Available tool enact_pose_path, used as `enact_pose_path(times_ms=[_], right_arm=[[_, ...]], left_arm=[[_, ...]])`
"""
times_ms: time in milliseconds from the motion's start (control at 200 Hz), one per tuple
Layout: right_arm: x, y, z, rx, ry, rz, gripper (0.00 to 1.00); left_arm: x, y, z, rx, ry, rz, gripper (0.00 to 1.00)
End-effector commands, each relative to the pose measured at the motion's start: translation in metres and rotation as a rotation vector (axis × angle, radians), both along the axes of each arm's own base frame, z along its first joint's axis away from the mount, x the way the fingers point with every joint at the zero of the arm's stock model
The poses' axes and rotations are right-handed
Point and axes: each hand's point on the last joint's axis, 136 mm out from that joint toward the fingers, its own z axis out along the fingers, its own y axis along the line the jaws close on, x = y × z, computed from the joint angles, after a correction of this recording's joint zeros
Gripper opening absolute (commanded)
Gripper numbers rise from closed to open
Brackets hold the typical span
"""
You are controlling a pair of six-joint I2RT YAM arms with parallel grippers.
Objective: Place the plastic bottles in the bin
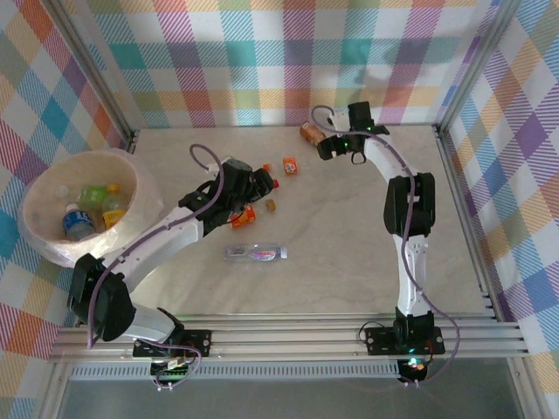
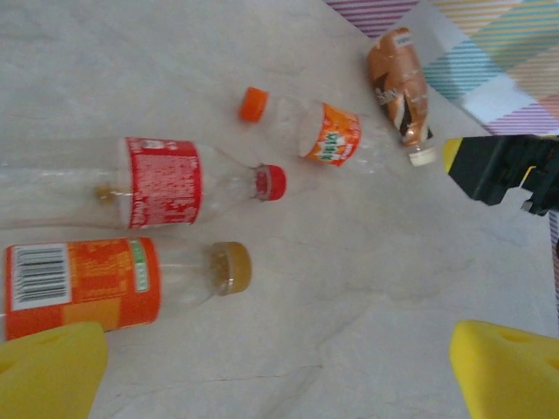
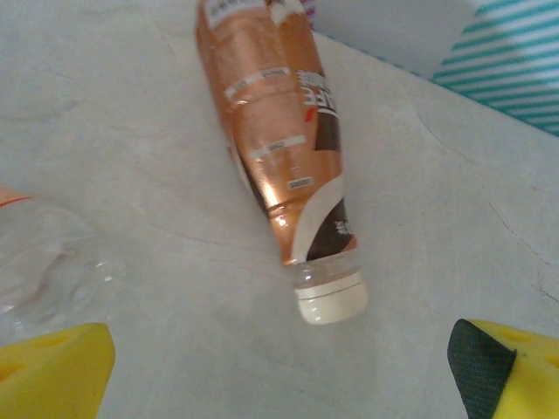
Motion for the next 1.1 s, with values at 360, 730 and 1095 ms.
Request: enact_pose_path(times_ms=[360,730,1095], right_arm=[[-0.003,0.008,-0.057,-0.009,0.202,0.091,0.92],[0.015,0.013,-0.084,-0.167,0.100,0.162,0.76],[0.028,0.017,-0.091,-0.179,0.036,0.190,0.52]], left_arm=[[-0.016,0.031,0.026,0.044,-0.095,0.071,1.00],[-0.017,0.026,0.019,0.058,-0.088,0.029,1.00],[-0.014,0.018,0.020,0.071,-0.105,-0.024,1.00]])
